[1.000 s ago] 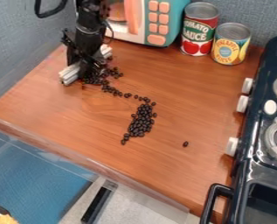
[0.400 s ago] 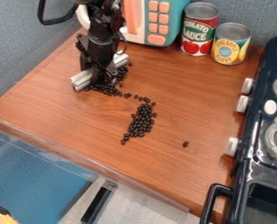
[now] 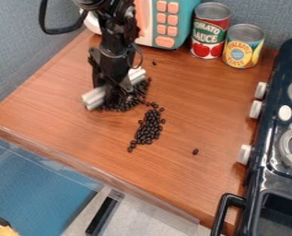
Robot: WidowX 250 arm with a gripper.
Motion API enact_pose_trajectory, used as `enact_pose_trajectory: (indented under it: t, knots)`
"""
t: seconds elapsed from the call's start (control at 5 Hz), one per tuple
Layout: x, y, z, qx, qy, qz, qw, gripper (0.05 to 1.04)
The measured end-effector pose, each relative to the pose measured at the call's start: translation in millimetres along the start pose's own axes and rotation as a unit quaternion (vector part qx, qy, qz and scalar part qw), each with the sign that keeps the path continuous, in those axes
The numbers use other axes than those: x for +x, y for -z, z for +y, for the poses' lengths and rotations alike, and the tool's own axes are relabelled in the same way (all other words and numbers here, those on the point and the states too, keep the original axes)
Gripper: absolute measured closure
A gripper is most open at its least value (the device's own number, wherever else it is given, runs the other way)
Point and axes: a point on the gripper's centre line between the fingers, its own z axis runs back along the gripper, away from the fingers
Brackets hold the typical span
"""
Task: Sweep into pile
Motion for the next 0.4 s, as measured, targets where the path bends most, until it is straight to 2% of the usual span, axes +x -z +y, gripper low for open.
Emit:
enact_pose_trajectory:
  t: [0.4]
  knots:
    - [-9,-5,-19,-0.022,-0.004,0.006,0.9997,0.701]
